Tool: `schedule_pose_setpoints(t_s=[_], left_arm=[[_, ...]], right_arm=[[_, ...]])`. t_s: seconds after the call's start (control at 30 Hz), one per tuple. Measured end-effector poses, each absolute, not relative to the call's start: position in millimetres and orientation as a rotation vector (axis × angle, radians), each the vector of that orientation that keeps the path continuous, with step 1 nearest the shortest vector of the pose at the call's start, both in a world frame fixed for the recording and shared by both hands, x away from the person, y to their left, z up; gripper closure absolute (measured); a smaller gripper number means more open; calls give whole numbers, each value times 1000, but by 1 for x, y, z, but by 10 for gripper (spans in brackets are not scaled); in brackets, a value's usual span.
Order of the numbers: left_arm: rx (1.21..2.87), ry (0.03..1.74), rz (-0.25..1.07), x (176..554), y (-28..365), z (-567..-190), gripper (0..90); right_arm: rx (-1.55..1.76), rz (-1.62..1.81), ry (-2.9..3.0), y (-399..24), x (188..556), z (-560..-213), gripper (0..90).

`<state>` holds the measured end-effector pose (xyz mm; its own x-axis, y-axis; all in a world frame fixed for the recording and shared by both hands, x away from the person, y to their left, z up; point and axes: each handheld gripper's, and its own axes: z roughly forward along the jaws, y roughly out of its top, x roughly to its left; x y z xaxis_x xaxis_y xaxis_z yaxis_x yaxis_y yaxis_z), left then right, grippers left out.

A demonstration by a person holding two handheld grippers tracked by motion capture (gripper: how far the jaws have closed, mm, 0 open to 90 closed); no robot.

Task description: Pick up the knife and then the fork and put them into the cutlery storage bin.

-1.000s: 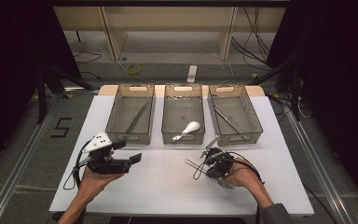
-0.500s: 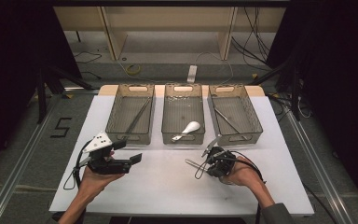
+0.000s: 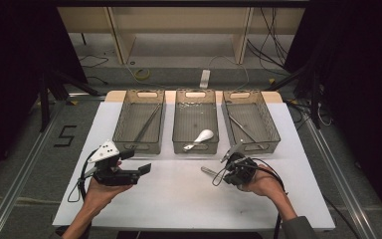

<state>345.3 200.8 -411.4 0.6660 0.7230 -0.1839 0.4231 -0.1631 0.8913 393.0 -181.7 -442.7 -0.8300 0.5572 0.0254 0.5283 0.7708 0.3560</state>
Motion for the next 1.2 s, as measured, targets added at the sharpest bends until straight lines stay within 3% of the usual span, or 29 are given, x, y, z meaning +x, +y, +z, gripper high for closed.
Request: schedule_pose_setpoints(t_s=[0.83,1.2], left_arm=[[1784,928,337,347,202,-412,154],[1784,936,335,347,202,-412,154]], right_arm=[[943,756,2749,-209,398,-407,850],[1031,916,2590,-233,424,-377,850]])
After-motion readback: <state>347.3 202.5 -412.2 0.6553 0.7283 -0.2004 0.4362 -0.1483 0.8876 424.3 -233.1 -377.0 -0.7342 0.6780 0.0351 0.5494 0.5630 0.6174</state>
